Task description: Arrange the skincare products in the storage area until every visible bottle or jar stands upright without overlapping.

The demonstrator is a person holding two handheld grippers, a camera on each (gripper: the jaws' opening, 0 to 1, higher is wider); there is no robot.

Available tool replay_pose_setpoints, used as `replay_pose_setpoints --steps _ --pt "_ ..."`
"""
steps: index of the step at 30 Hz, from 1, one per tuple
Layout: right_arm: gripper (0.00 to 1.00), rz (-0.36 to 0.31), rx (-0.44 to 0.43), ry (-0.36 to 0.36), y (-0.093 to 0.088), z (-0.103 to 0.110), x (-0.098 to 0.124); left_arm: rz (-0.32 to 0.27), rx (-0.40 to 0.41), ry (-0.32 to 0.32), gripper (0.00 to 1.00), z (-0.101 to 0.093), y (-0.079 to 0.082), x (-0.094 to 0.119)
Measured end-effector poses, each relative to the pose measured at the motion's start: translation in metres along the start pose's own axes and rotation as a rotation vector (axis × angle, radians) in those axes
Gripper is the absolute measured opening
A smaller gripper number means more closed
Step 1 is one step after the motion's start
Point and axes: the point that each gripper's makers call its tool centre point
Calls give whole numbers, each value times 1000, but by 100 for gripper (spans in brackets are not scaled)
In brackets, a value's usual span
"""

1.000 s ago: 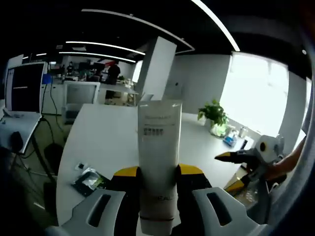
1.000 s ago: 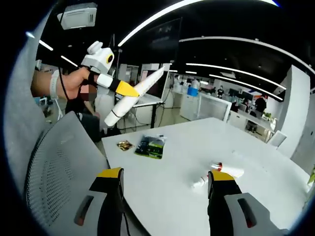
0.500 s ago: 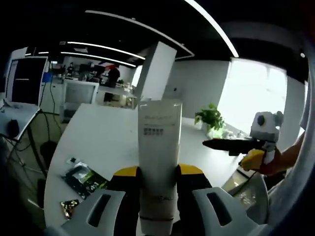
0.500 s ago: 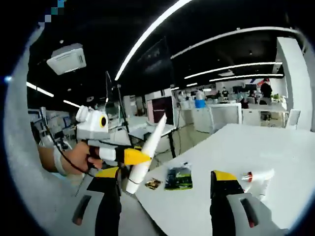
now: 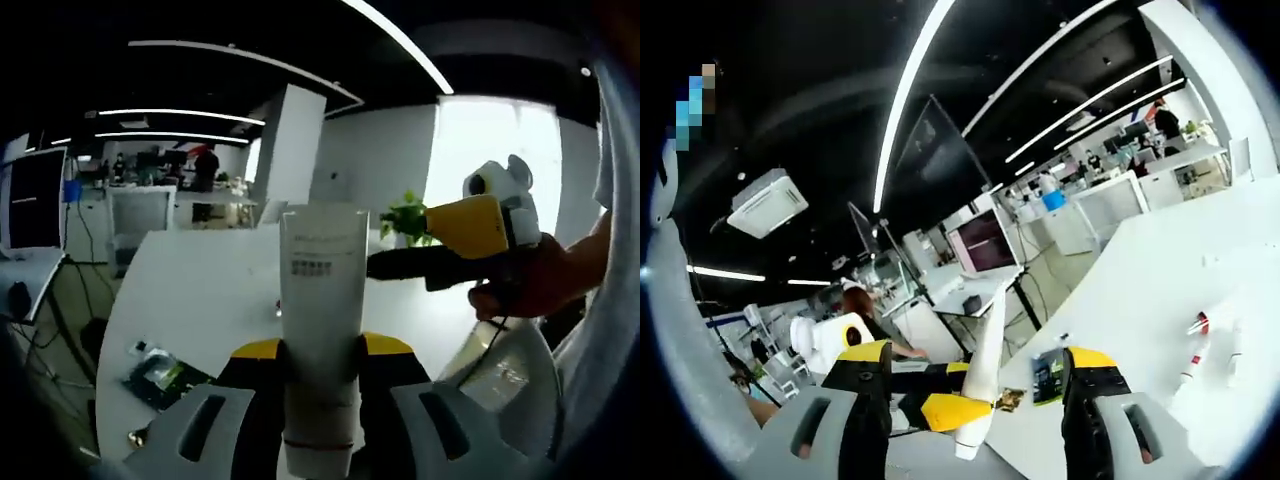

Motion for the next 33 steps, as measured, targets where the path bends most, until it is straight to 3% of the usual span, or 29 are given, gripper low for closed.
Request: replay_pose_setpoints --steps 6,9,18,19,23,25,26,28,30,33 --pt "62 32 -44 -40 -8 -8 -12 30 -54 -43 25 -12 -6 -4" --pt "50 57 -86 -74 -15 -16 -15 43 -78 -64 25 -17 -8 -6" --pt "15 40 -190 -103 -20 -27 -15 67 -109 -89 25 -23 -13 -8" --pt "11 40 -193 -131 -21 -32 -14 68 -111 -89 25 -23 -13 -8" --pt "8 54 -154 -123 -21 -30 -13 71 -120 -93 26 -25 -14 -9" --pt "7 61 -102 -95 -17 -26 -12 53 -151 -85 28 -24 -11 -11" --pt "6 74 -82 -79 -16 -23 -12 41 -204 -75 28 -24 -9 -12" --pt "5 117 -11 -51 -16 -18 -12 26 -203 -79 29 -25 -6 -11" --pt "5 140 23 -17 -14 -12 -13 0 -188 -85 29 -25 -2 -10" --pt "5 227 136 101 -18 4 -12 -22 -153 -99 31 -26 3 -9"
Point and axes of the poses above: the point that each gripper's makers call its tool centre point, and the gripper's own axes: x roughly backward along the fingers, z roughly to its left, y roughly out of its top, and after that the axes turned 13 degrees about -x, right-handed
